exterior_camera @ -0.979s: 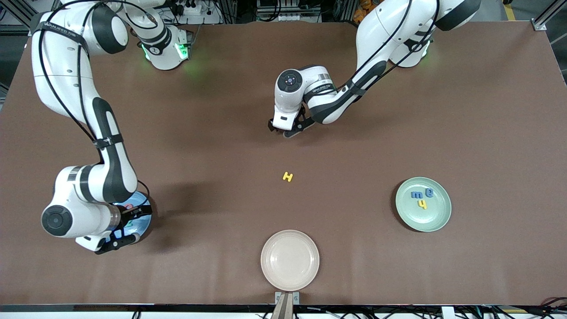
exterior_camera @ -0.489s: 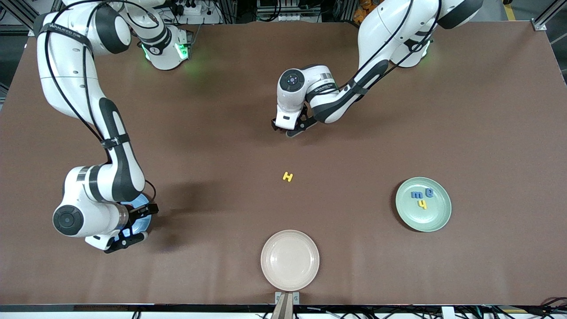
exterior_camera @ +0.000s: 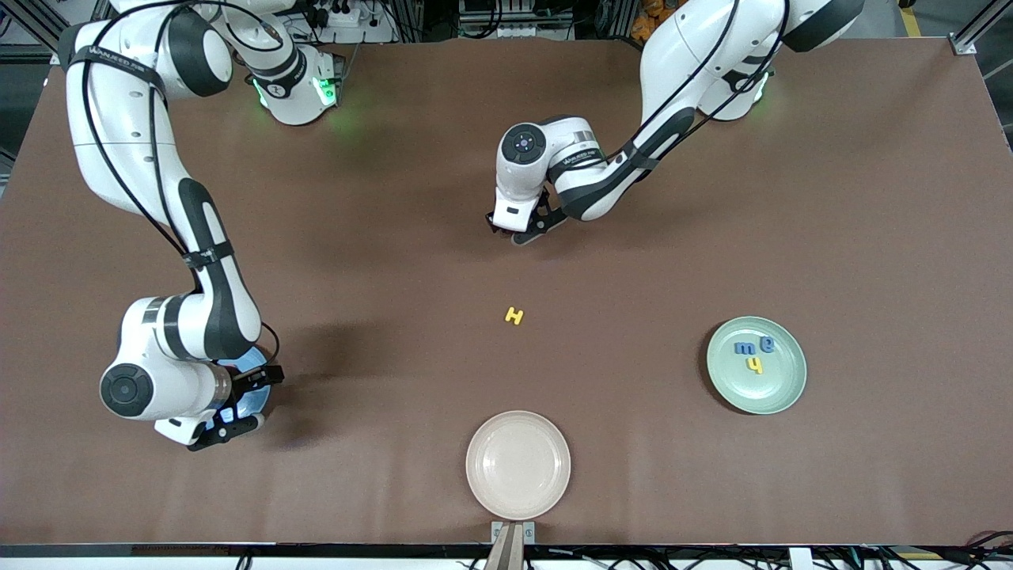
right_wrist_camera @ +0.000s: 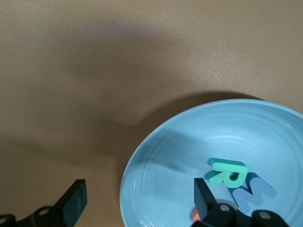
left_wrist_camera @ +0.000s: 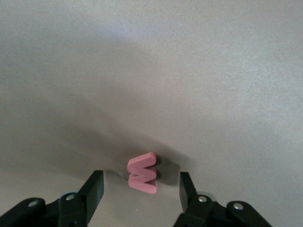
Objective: Sort uppercase to blue plate, lowercase to green plate
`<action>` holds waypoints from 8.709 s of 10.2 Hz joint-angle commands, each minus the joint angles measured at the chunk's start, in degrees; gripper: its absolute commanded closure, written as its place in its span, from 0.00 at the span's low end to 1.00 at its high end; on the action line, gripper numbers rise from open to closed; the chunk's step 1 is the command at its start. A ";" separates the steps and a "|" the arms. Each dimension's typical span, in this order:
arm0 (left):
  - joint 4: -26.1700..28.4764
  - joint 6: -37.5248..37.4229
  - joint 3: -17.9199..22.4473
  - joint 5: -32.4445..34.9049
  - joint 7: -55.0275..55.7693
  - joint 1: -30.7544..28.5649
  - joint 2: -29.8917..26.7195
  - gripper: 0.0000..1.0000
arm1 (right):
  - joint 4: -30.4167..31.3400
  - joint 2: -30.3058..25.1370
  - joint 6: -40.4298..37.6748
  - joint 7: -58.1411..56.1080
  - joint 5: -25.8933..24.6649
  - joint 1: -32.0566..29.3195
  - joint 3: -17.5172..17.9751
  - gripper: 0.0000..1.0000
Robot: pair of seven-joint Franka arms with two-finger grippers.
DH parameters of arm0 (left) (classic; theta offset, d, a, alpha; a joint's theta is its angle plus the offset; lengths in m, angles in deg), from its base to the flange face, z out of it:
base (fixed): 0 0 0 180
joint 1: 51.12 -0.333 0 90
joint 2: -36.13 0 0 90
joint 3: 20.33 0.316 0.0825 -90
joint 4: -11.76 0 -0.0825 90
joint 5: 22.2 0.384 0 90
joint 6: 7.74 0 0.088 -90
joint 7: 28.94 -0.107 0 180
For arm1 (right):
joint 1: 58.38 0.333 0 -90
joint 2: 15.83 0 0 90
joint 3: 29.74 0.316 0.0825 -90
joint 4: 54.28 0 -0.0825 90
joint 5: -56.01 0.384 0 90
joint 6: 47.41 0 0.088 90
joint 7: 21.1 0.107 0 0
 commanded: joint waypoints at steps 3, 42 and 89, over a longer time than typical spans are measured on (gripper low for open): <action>1.42 0.95 -0.41 1.80 1.69 -0.44 -1.06 0.35 | 1.58 -1.62 0.25 -0.11 0.40 0.04 0.29 0.00; -17.90 -20.55 9.18 -4.41 -74.42 -37.61 -13.88 0.00 | -6.15 2.67 8.85 88.04 7.70 35.10 0.73 0.00; -26.62 -39.92 24.82 -18.14 -83.48 -25.57 -29.01 0.00 | -5.53 -3.21 -9.16 7.32 -1.00 7.00 -4.19 1.00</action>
